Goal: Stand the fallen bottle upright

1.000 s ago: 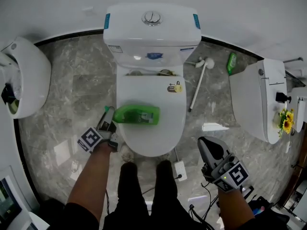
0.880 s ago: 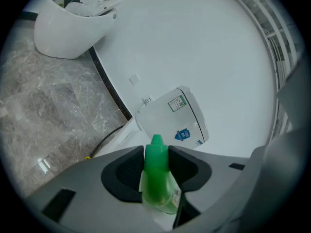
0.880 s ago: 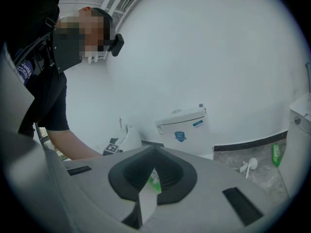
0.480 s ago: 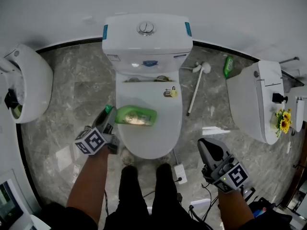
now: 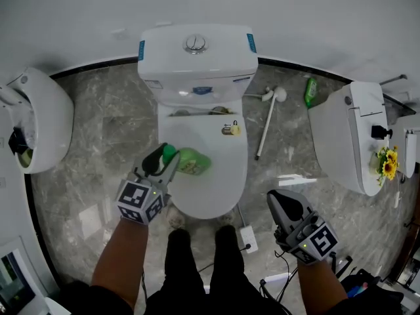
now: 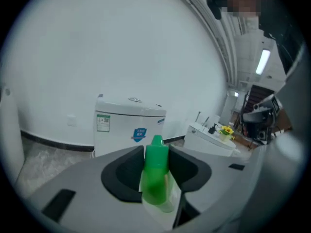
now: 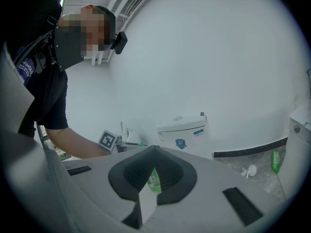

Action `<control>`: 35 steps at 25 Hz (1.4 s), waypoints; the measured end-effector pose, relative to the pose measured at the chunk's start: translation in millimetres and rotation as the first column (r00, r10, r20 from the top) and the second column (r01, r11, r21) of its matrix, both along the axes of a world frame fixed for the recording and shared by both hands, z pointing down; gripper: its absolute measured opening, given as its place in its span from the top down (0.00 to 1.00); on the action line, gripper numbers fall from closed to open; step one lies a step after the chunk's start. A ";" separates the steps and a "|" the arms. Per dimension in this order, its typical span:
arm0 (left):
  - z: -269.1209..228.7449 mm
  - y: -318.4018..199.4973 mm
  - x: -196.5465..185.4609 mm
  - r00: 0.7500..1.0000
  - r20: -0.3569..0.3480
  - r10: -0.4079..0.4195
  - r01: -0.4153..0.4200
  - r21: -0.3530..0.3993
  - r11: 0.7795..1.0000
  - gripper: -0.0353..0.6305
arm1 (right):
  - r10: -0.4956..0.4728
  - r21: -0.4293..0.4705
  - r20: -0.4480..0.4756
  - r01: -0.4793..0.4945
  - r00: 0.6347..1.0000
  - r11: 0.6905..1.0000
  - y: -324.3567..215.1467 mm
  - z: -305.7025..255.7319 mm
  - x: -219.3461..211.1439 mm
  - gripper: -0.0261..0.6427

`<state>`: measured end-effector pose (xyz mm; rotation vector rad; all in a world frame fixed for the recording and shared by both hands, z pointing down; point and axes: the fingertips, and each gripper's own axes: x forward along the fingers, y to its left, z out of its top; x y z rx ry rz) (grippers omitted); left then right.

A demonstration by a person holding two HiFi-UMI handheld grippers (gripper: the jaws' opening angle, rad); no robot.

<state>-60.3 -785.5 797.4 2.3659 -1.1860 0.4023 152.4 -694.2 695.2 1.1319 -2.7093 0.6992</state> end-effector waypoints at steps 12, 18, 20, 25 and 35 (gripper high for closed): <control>-22.5 37.7 80.3 0.878 0.369 0.306 -0.381 0.150 0.912 0.67 | 0.020 0.012 0.002 -0.020 1.000 1.000 6.3 -6.0 11.0 0.96; -20.1 57.8 86.7 0.827 0.430 0.363 -0.469 0.171 0.866 0.67 | 0.024 0.009 0.010 -0.024 1.000 1.000 8.4 -4.2 15.5 0.96; -19.0 59.7 82.6 0.832 0.423 0.359 -0.462 0.171 0.870 0.67 | 0.027 0.012 0.015 -0.027 1.000 1.000 8.2 -3.7 16.5 0.96; -17.2 63.7 78.0 0.841 0.398 0.367 -0.463 0.179 0.868 0.66 | 0.024 0.011 0.016 -0.024 1.000 1.000 11.1 -3.5 16.2 0.96; -13.6 69.2 81.2 0.844 0.371 0.387 -0.470 0.165 0.867 0.59 | 0.047 0.026 0.015 -0.047 0.999 0.999 8.6 -6.3 19.5 0.96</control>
